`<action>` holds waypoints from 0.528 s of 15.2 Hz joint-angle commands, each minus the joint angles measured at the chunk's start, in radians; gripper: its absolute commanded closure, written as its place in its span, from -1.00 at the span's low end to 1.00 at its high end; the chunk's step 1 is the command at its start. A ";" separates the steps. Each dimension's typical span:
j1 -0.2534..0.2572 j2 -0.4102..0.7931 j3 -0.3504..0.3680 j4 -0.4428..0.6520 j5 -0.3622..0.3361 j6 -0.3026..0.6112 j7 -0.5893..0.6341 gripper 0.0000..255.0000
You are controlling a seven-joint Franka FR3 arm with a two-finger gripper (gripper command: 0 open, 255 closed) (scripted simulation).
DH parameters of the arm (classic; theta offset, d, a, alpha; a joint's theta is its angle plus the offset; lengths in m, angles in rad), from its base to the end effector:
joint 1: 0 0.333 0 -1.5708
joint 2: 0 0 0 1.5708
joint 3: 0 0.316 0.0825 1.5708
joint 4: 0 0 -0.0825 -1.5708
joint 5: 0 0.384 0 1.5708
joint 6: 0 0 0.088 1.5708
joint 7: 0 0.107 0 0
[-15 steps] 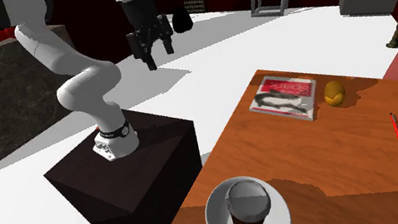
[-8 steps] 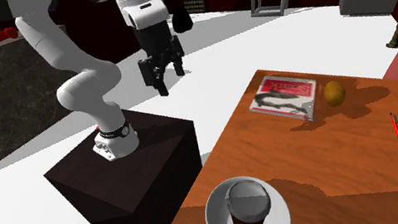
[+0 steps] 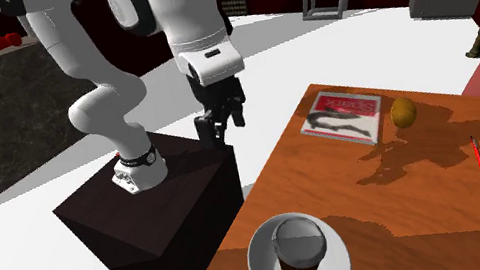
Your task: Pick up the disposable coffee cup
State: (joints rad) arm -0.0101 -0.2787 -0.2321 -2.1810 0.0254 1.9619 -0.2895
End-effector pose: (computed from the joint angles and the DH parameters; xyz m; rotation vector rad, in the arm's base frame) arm 0.4627 -0.1197 0.5073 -3.0682 -0.0694 -0.1120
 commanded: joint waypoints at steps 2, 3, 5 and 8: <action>-0.006 0.112 -0.035 0.063 0.019 0.031 -0.070 -1.00; -0.007 0.151 -0.045 0.089 0.029 0.038 -0.091 -1.00; -0.014 0.232 -0.060 0.147 0.050 0.049 -0.135 -1.00; -0.029 0.356 -0.077 0.243 0.087 0.055 -0.198 -1.00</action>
State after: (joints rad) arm -0.0334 0.0326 -0.3031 -1.9782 0.0987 2.0197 -0.4642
